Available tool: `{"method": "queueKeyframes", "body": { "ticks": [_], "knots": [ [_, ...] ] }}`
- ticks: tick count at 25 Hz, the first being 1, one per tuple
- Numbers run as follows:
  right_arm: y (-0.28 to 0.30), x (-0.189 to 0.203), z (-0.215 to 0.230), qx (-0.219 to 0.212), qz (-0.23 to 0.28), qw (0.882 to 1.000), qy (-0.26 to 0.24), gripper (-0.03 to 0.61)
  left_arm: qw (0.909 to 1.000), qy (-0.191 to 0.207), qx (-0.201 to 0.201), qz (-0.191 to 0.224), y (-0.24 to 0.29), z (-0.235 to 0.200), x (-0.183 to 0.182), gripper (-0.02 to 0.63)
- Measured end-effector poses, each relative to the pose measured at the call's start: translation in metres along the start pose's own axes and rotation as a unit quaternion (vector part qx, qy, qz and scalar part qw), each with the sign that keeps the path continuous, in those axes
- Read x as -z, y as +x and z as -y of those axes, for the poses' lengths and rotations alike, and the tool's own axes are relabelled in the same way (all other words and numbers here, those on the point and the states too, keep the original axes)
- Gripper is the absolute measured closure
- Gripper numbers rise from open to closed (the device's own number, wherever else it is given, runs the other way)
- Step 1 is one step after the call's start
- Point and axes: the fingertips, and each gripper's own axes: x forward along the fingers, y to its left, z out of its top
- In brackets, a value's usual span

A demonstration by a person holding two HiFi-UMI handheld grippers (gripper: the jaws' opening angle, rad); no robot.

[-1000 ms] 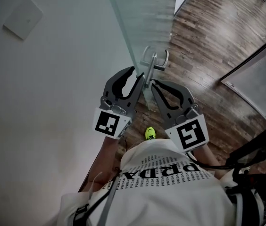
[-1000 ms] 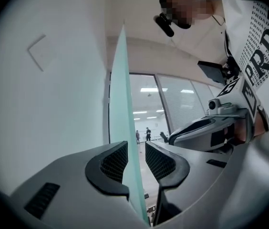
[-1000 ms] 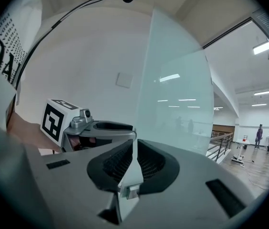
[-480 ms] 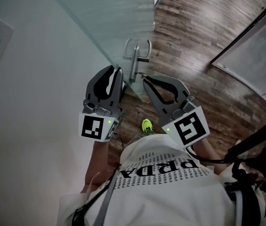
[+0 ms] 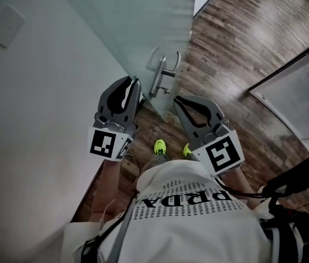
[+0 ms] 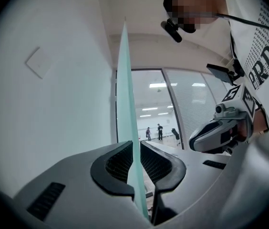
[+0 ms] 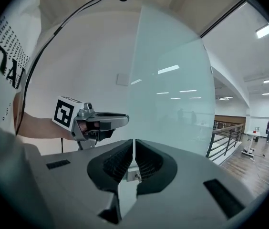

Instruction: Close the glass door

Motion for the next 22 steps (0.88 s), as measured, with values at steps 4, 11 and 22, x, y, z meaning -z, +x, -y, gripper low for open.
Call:
{"method": "queueKeyframes", "body": {
  "ticks": [4, 11, 22],
  "knots": [
    [-0.006, 0.002, 0.004, -0.021, -0.015, 1.000, -0.009, 0.578, 0.9999, -0.003, -0.015, 0.003, -0.002, -0.003, -0.005, 0.575],
    [-0.040, 0.023, 0.035, -0.020, -0.036, 0.999, 0.002, 0.578, 0.9999, 0.002, -0.014, 0.004, 0.020, 0.032, -0.015, 0.575],
    [-0.168, 0.060, 0.156, 0.044, -0.014, 0.998, 0.037, 0.578, 0.9995, 0.022, 0.021, -0.011, 0.132, 0.213, -0.044, 0.563]
  ]
}}
